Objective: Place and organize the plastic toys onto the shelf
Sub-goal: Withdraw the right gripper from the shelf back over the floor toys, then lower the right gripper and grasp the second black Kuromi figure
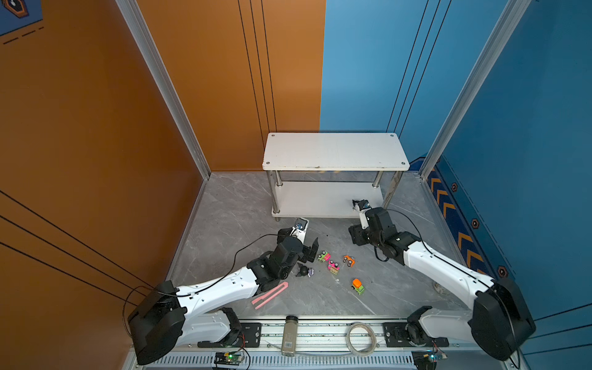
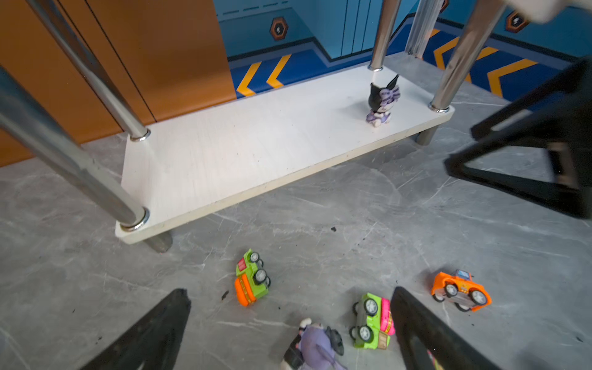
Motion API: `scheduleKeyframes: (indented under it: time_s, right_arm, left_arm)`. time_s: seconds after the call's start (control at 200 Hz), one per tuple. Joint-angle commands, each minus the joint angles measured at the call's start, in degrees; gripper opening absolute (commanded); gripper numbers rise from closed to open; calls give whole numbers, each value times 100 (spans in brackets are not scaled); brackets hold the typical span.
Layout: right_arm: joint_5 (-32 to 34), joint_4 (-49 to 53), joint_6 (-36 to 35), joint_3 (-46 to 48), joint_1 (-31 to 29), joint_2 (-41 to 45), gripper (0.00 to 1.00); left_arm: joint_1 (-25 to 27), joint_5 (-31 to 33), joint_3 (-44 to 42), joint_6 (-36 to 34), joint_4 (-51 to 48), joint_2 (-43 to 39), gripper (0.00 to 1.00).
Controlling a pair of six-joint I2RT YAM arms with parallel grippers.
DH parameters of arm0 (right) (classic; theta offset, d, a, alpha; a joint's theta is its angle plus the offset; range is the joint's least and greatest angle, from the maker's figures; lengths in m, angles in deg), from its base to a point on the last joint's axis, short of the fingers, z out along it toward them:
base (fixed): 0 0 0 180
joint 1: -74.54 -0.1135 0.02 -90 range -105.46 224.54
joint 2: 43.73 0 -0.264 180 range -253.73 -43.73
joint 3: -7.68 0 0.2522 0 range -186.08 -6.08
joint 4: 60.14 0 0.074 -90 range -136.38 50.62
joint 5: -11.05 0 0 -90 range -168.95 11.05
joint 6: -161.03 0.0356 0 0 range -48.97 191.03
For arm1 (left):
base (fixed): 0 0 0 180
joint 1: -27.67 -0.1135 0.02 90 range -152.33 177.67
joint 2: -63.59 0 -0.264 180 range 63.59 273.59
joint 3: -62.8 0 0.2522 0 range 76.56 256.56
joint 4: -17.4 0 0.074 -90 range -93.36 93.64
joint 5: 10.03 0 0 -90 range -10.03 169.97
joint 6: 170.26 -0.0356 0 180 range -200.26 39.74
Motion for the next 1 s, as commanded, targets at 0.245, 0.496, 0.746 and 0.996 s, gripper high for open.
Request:
scheduleKeyframes:
  time_s: [0.245,0.496,0.746,0.996]
  right_arm:
    - [-434,188,524,-449,-839,-285,0]
    - [-1130,114,265,-1491,-1767,-2066,0]
    - [-1393,97,246,-2052,-2141,-2860,0]
    - [-1329,425,192,-1920,-2361,-2726,0]
  left_arm:
    - [-579,-399,67,714,-102,281,29]
    - [-684,-303,-52,846,-612,292,14]
    - [-1024,-487,-246,980,-662,138,9]
    - [-1250,-494,-318,1017,-899,68,8]
